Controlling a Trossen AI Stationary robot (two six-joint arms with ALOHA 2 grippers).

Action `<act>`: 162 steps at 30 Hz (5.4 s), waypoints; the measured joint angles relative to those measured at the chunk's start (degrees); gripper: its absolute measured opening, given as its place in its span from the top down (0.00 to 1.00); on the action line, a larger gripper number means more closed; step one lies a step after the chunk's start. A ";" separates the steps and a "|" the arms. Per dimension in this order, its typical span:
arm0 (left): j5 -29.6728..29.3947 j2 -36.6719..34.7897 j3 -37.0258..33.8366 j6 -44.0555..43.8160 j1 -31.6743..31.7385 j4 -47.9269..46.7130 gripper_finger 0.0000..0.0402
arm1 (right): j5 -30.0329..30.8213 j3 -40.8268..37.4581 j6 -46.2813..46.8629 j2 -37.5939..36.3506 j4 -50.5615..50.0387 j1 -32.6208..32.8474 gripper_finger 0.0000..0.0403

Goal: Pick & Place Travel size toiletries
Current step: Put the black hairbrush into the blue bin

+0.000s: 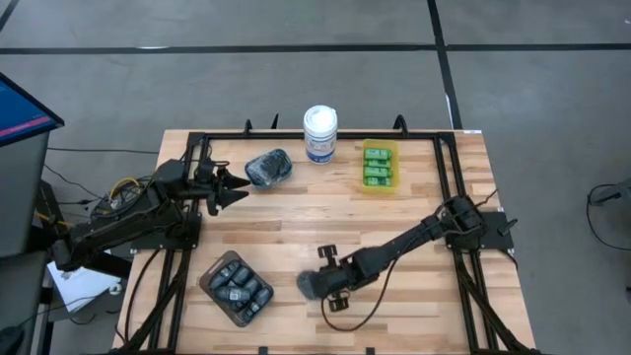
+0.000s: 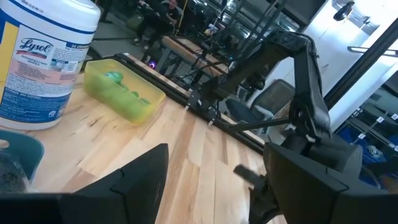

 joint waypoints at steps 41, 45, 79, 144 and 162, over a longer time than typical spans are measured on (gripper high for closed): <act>-0.50 24.09 -0.04 -0.09 -0.02 18.25 0.35 | 11.84 0.33 -26.35 -10.15 21.22 -21.93 1.00; -0.50 27.14 -0.04 -0.09 -0.02 23.19 0.35 | 11.84 0.33 -26.45 -10.15 21.27 -23.11 1.00; -4.17 32.85 -0.02 1.39 7.55 30.29 0.98 | 20.37 0.33 -29.10 -16.21 12.12 -21.22 0.77; -5.44 36.60 2.33 12.63 15.03 24.88 0.62 | 20.78 0.33 -8.96 -22.30 -15.67 -14.12 0.73; -25.18 55.66 11.88 24.08 2.33 14.92 1.00 | 20.78 0.33 -7.91 -22.30 -15.98 -14.64 0.73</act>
